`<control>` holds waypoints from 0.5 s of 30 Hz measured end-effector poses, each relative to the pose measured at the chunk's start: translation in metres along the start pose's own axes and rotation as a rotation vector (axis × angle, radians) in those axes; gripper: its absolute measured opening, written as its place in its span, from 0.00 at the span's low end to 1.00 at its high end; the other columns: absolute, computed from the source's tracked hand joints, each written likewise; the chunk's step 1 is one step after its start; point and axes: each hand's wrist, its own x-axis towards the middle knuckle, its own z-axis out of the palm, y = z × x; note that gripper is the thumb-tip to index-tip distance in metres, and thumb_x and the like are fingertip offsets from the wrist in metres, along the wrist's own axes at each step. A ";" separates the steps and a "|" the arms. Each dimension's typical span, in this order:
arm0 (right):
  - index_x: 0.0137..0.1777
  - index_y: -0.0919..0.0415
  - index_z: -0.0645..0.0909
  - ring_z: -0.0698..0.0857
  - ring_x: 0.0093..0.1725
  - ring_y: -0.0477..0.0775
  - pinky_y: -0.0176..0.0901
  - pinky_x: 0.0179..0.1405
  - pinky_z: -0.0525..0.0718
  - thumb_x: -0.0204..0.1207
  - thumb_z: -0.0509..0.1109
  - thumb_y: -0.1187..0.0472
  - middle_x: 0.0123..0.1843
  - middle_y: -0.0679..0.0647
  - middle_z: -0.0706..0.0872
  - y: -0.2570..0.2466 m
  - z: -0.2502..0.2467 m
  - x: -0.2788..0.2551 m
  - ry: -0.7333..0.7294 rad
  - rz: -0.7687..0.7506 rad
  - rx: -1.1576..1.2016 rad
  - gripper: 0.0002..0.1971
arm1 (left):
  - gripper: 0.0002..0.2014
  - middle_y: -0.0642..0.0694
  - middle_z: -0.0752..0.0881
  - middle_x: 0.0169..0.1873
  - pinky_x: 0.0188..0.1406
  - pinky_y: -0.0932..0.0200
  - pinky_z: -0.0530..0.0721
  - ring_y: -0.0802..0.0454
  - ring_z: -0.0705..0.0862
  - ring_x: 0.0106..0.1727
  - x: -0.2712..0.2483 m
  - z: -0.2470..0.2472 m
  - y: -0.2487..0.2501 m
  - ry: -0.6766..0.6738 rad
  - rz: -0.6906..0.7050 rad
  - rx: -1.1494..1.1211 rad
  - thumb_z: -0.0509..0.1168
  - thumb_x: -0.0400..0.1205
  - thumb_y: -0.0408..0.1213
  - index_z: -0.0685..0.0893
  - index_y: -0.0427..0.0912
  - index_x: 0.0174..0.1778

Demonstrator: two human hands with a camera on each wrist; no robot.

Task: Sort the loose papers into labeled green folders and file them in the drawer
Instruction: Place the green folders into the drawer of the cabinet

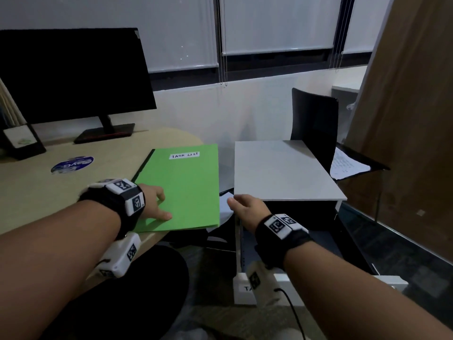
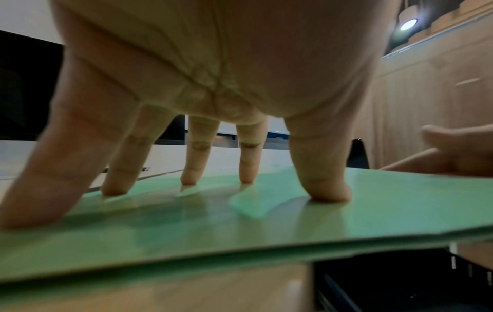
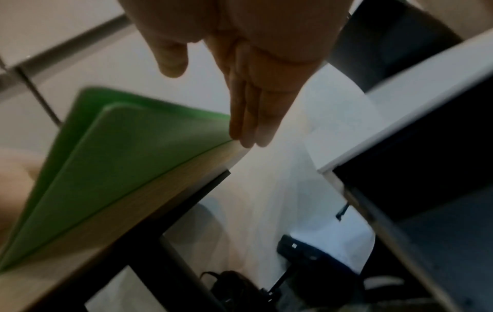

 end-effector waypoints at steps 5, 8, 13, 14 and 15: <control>0.65 0.70 0.78 0.85 0.46 0.56 0.39 0.45 0.82 0.82 0.65 0.58 0.53 0.59 0.86 -0.016 0.025 0.022 0.005 0.122 0.285 0.18 | 0.32 0.45 0.76 0.71 0.58 0.59 0.75 0.47 0.78 0.66 -0.008 0.007 0.010 0.006 0.049 -0.044 0.66 0.76 0.62 0.69 0.52 0.74; 0.56 0.67 0.81 0.80 0.29 0.49 0.35 0.24 0.77 0.78 0.67 0.68 0.34 0.53 0.82 -0.010 0.022 0.025 0.017 0.173 0.299 0.09 | 0.33 0.45 0.75 0.72 0.58 0.58 0.76 0.46 0.78 0.67 -0.011 0.007 0.015 0.005 0.080 -0.069 0.67 0.75 0.62 0.70 0.53 0.74; 0.63 0.71 0.74 0.84 0.39 0.58 0.45 0.39 0.87 0.77 0.66 0.73 0.49 0.64 0.84 0.006 -0.002 0.016 0.030 0.186 0.368 0.15 | 0.33 0.45 0.76 0.70 0.58 0.58 0.76 0.47 0.79 0.65 -0.016 0.003 0.033 0.033 0.168 -0.049 0.66 0.75 0.64 0.70 0.54 0.74; 0.66 0.72 0.72 0.84 0.43 0.61 0.55 0.50 0.87 0.76 0.66 0.74 0.52 0.66 0.84 0.013 -0.009 0.014 0.031 0.183 0.411 0.18 | 0.33 0.46 0.76 0.71 0.58 0.57 0.76 0.47 0.79 0.65 -0.019 0.003 0.040 0.039 0.192 -0.045 0.64 0.76 0.65 0.69 0.55 0.75; 0.68 0.72 0.71 0.84 0.44 0.63 0.63 0.57 0.84 0.76 0.65 0.76 0.54 0.68 0.84 0.020 -0.018 0.011 0.044 0.182 0.448 0.20 | 0.33 0.46 0.75 0.71 0.58 0.56 0.76 0.47 0.79 0.65 -0.024 0.002 0.049 0.050 0.218 -0.038 0.62 0.77 0.66 0.69 0.55 0.76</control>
